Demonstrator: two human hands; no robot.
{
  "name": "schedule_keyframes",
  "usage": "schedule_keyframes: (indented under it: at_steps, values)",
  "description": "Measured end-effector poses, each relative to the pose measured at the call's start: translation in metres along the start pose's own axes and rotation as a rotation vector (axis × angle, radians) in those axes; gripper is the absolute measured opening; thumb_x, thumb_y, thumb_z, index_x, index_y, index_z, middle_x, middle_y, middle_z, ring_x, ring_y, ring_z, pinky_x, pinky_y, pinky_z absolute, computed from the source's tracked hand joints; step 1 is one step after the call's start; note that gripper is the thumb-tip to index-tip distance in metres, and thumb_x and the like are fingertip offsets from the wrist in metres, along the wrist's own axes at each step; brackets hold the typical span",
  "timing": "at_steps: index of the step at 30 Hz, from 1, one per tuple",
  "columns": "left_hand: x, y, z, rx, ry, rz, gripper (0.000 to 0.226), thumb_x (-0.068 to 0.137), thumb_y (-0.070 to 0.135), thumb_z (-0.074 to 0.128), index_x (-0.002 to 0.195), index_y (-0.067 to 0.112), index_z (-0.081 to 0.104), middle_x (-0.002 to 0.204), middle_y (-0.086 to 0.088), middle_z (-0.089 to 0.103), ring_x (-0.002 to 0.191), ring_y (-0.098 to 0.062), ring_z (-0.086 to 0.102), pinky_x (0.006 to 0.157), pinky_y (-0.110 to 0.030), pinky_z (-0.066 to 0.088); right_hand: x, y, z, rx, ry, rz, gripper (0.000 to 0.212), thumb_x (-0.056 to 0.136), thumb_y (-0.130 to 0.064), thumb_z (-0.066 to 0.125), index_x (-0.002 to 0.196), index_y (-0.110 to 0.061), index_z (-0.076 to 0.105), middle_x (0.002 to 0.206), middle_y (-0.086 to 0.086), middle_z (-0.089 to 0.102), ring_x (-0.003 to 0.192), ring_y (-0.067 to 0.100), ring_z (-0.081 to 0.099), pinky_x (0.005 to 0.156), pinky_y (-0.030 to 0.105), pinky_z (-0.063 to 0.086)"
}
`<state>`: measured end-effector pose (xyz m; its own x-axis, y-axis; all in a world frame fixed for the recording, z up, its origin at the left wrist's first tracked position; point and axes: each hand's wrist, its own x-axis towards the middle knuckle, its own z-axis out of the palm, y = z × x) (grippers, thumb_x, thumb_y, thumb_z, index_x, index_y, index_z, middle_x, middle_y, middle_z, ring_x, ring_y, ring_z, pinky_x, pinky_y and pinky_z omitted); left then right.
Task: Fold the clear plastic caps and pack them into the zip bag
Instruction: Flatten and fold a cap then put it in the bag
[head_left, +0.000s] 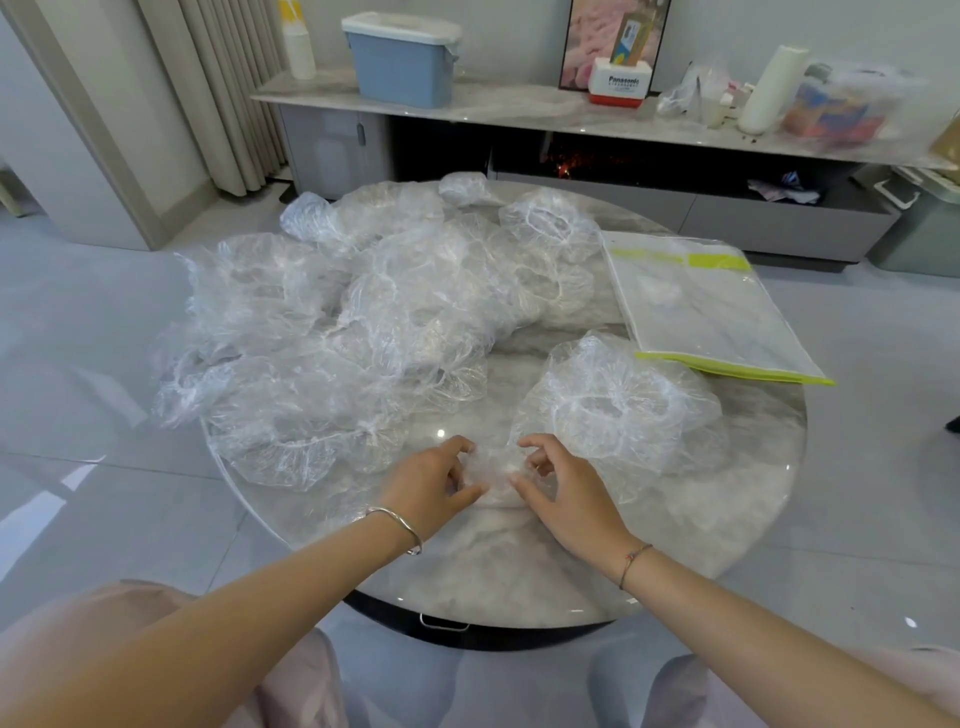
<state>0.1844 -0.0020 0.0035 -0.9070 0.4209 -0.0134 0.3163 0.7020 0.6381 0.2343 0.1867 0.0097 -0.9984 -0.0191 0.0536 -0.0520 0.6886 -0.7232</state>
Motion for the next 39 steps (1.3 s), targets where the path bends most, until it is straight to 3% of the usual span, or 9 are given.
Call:
schedule_keyframes:
  at_steps: [4,7,11,15,20,27,32,36,39]
  values:
    - [-0.002,0.007,-0.001,-0.053,0.020,0.065,0.046,0.084,0.036,0.066,0.123,0.019,0.047,0.071,0.013,0.052,0.064,0.002,0.050,0.061,-0.008,0.038,0.002,0.001,0.000,-0.002,0.004,-0.009,0.021,0.087,-0.031,0.065,0.076,-0.017,0.054,0.074,-0.004,0.054,0.067,0.007,0.048,0.064,0.013,0.037]
    - [-0.004,0.009,0.002,-0.098,0.014,0.085,0.058,0.084,0.034,0.067,0.133,0.019,0.038,0.080,0.010,0.056,0.069,0.002,0.051,0.066,-0.004,0.037,0.004,0.002,0.000,-0.038,-0.026,-0.010,0.021,0.086,-0.025,0.065,0.073,-0.013,0.053,0.076,-0.002,0.053,0.067,0.011,0.049,0.062,0.014,0.037]
    - [-0.005,0.007,0.006,0.038,0.005,0.155,0.069,0.084,0.036,0.066,0.141,0.021,0.030,0.108,0.002,0.059,0.087,-0.007,0.053,0.079,-0.009,0.041,0.005,0.005,0.002,-0.062,-0.057,-0.018,0.011,0.085,-0.020,0.066,0.088,-0.020,0.056,0.087,-0.007,0.058,0.079,0.010,0.054,0.072,0.015,0.039]
    - [-0.003,0.007,0.011,0.063,0.064,0.241,0.076,0.080,0.033,0.071,0.140,0.020,0.029,0.134,0.003,0.047,0.118,-0.014,0.047,0.099,-0.024,0.039,0.002,0.001,-0.001,-0.030,-0.067,-0.019,0.048,0.084,-0.008,0.064,0.124,-0.029,0.047,0.117,-0.018,0.046,0.089,0.005,0.051,0.082,0.010,0.038]
    - [0.001,0.005,0.013,0.255,0.259,0.442,0.062,0.058,0.028,0.085,0.099,0.023,0.038,0.107,0.005,0.038,0.092,-0.012,0.042,0.081,-0.023,0.046,-0.002,0.000,-0.004,-0.282,0.002,-0.189,0.028,0.083,-0.002,0.059,0.101,-0.023,0.053,0.130,-0.012,0.040,0.097,0.014,0.048,0.089,0.017,0.028]
    - [0.005,-0.001,0.013,0.427,0.183,0.535,0.039,0.073,0.036,0.071,0.110,0.032,0.061,0.120,0.004,0.055,0.112,-0.016,0.043,0.094,-0.031,0.041,-0.007,0.013,-0.008,-0.283,-0.041,-0.165,0.029,0.090,-0.025,0.059,0.119,-0.022,0.061,0.125,-0.009,0.047,0.116,0.009,0.040,0.103,0.015,0.014]
    - [0.006,-0.005,0.015,0.536,0.079,0.445,0.056,0.078,0.066,0.043,0.114,0.028,0.063,0.120,0.006,0.059,0.122,-0.023,0.048,0.107,-0.041,0.036,-0.003,0.020,-0.012,-0.300,-0.093,-0.173,0.039,0.084,-0.048,0.063,0.119,-0.030,0.062,0.131,-0.013,0.043,0.125,0.008,0.030,0.106,0.016,0.007]
    - [0.015,-0.002,0.012,0.561,0.158,0.508,0.020,0.072,0.042,0.070,0.086,0.028,0.072,0.106,0.001,0.064,0.115,-0.024,0.046,0.097,-0.048,0.046,0.000,0.020,-0.014,-0.312,-0.122,-0.171,0.040,0.077,-0.048,0.070,0.113,-0.031,0.065,0.134,-0.013,0.040,0.128,0.012,0.025,0.111,0.025,0.010]
    - [0.021,0.007,-0.003,0.406,0.257,0.520,0.026,0.086,0.039,0.052,0.082,0.025,0.074,0.105,0.004,0.065,0.115,-0.019,0.046,0.097,-0.041,0.046,0.004,0.012,-0.016,-0.167,-0.044,-0.118,0.031,0.077,-0.034,0.075,0.106,-0.026,0.066,0.130,-0.015,0.042,0.123,0.007,0.029,0.110,0.025,0.018]
